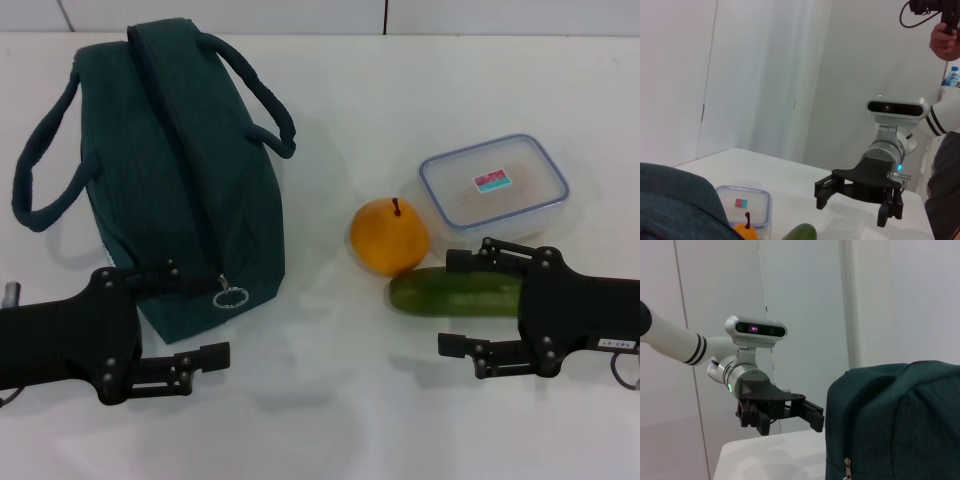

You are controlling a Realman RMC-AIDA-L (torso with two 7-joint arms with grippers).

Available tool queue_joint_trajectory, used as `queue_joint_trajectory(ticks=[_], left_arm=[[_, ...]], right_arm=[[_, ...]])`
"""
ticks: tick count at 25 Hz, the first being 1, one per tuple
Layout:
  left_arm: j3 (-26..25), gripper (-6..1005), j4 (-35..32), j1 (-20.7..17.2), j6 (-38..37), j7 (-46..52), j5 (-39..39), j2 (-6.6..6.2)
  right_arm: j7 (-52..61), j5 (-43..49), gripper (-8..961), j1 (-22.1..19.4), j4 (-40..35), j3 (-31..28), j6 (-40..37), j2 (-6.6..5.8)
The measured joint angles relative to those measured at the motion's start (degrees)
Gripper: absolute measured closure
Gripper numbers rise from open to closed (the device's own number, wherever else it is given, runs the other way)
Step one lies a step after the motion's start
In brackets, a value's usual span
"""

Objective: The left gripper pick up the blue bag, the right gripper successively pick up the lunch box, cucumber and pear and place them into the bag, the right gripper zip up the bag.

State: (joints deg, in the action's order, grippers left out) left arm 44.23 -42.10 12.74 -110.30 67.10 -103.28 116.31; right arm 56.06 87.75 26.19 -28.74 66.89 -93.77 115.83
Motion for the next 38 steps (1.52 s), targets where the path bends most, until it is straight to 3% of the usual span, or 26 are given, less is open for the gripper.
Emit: queue_joint_trajectory(ticks=[12,18,20,31,37,38], left_arm=[[-0.19,205,0.0,-0.06,-0.51,0.36,0.29,0.0],[-0.84,208,-0.06,-0.53,-1.22,3.11,6.66,-1.2],[-2.25,208,-0.25,-0.41,-1.25,4.9,8.04,-1.53],[-22.55,213,-2.33,5.46,0.42,25.35,9.64,-1.71],[-23.99,216,-11.55,6.14,8.46,38.4,5.0,-2.31],[-24.17,216,-16.23,6.19,12.07,45.34,2.48,-2.83]], right_arm=[[-0.01,-0.09,79,0.06,0.49,-0.01,0.08,-0.04],[0.0,-0.12,80,-0.01,0.53,-0.25,0.13,0.0],[0.01,-0.12,80,0.0,0.53,-0.28,0.34,0.01],[-1.5,-2.93,80,-0.21,2.76,-0.42,0.37,0.05],[-4.25,-5.48,80,-0.81,4.27,-0.43,0.33,0.08],[-4.25,-5.48,80,-0.81,4.27,-0.43,0.33,0.08]])
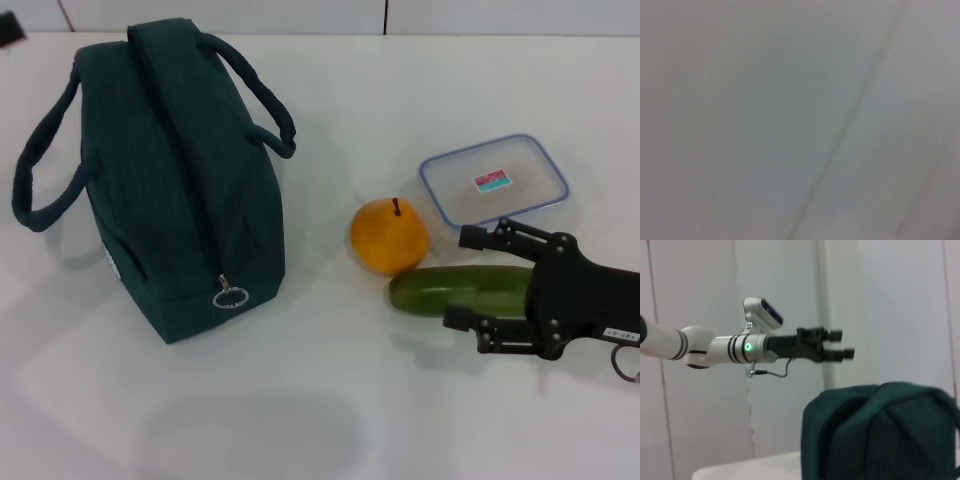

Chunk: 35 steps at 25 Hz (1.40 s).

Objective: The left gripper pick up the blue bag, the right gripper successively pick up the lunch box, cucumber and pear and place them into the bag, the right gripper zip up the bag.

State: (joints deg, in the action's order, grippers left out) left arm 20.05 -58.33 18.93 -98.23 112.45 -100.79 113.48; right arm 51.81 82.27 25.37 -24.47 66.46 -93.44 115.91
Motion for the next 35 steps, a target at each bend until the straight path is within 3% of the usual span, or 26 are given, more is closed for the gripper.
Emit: queue_joint_trajectory(ticks=[4,5,8,17,22,35], left_arm=[[0.99,218,-5.46,0.4,1.16,11.34,-2.61,-1.77],[3.65,218,-9.07,0.55,0.83,19.05,-5.56,-2.77],[7.02,219,-12.12,0.3,0.65,25.13,-7.58,-3.05],[12.46,223,-19.23,0.37,0.6,36.57,-14.22,1.08],[18.04,225,-21.33,2.05,0.6,41.18,-17.65,1.07],[22.55,231,-23.08,7.1,0.63,44.46,-27.17,1.01]], right_arm=[[-2.23,-2.17,80,-0.15,2.41,0.12,-0.58,-0.05],[-2.7,-2.19,80,-0.23,2.75,0.04,-0.61,-0.06],[-3.07,-2.2,81,-0.39,3.0,-0.06,-0.66,-0.07],[-3.18,-2.29,81,-0.7,3.03,-0.11,-0.82,-0.32],[-3.23,-2.3,81,-0.73,3.03,-0.1,-1.04,-0.38],[-3.37,-2.29,81,-1.78,3.08,-0.19,-1.13,-0.34]])
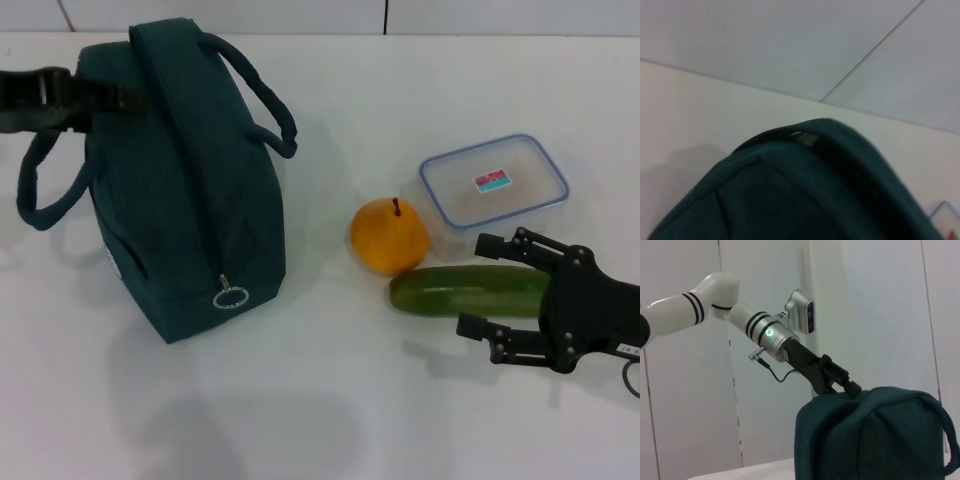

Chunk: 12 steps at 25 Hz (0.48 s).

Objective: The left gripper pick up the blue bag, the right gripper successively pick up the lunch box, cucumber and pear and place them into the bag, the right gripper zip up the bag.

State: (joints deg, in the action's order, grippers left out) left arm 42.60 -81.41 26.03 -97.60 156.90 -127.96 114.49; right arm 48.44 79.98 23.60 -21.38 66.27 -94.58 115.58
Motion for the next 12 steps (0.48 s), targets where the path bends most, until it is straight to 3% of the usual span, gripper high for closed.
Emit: queue_joint_trajectory(ticks=[8,12], left_arm=[[0.46,234,-0.04,0.11,0.04,-0.36,-3.85,0.42],[0.71,273,0.04,-0.94,0.05,-7.21,-2.21,1.2]], right_arm=[[-0.59,-0.5,82,-0.21,0.5,-0.1,0.0,0.0],[-0.71,-0.71,82,-0.22,0.56,-0.1,-0.04,0.0]])
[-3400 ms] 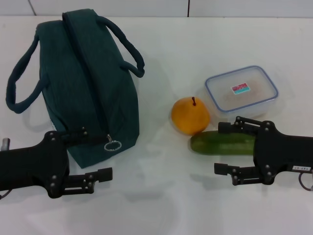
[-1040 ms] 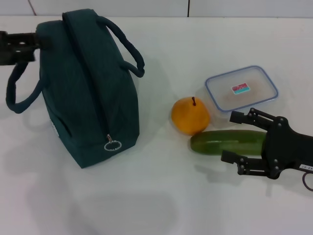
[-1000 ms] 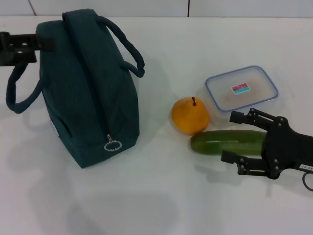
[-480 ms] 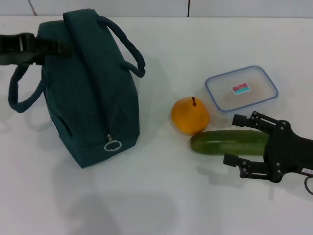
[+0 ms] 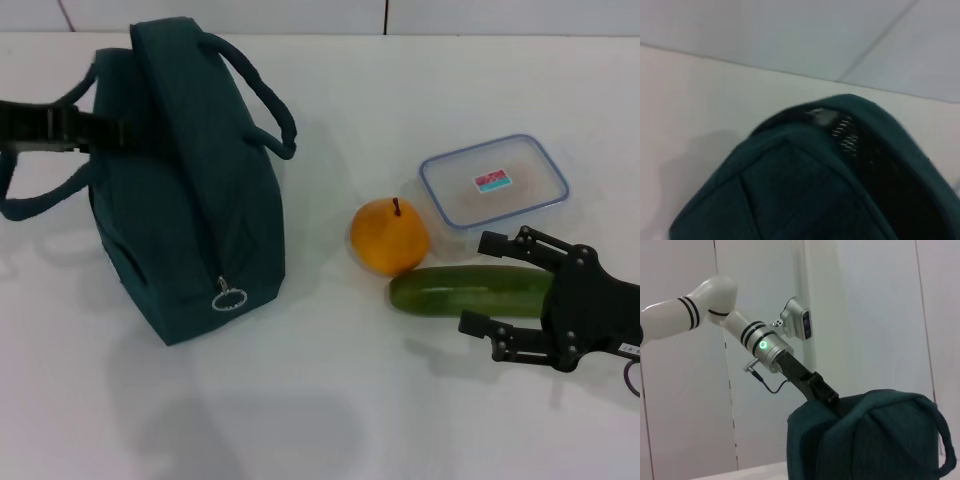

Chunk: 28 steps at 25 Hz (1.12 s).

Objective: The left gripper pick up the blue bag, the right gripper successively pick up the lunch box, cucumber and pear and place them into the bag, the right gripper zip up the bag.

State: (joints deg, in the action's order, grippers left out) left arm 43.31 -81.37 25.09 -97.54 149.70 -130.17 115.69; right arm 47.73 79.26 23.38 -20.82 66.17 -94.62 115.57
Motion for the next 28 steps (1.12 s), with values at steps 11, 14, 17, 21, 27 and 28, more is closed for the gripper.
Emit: queue_joint_trajectory(ticks=[11,14,17,21,27,28], left_arm=[[3.38,539,0.84,-0.14,-0.71,-2.65,-2.51,0.32],[3.82,681,0.73,-0.04,-2.08,-2.6,-2.04,0.62],[3.92,883,-0.16,-0.23,-3.27,-2.44,-0.73,1.22],[4.04,932,-1.46,-0.96,-4.08,-2.09,3.49,2.32],[4.98,956,-1.54,-1.46,-3.94,-1.49,4.43,3.76],[5.18,957,-1.51,-1.46,-3.84,-1.04,4.51,3.78]], right_arm=[[-0.09,-0.33,82,0.0,-0.01,0.01,-0.04,0.0],[-0.1,-1.23,82,0.0,-0.01,0.01,-0.02,0.0],[-0.07,-1.8,82,0.03,-0.01,0.01,-0.02,-0.03],[0.03,-2.84,83,0.02,-0.21,0.01,-0.15,-0.15],[0.56,-3.27,83,-0.13,0.31,-2.48,-0.43,-0.18],[0.89,-3.27,83,-0.19,0.73,-4.13,-0.62,-0.18]])
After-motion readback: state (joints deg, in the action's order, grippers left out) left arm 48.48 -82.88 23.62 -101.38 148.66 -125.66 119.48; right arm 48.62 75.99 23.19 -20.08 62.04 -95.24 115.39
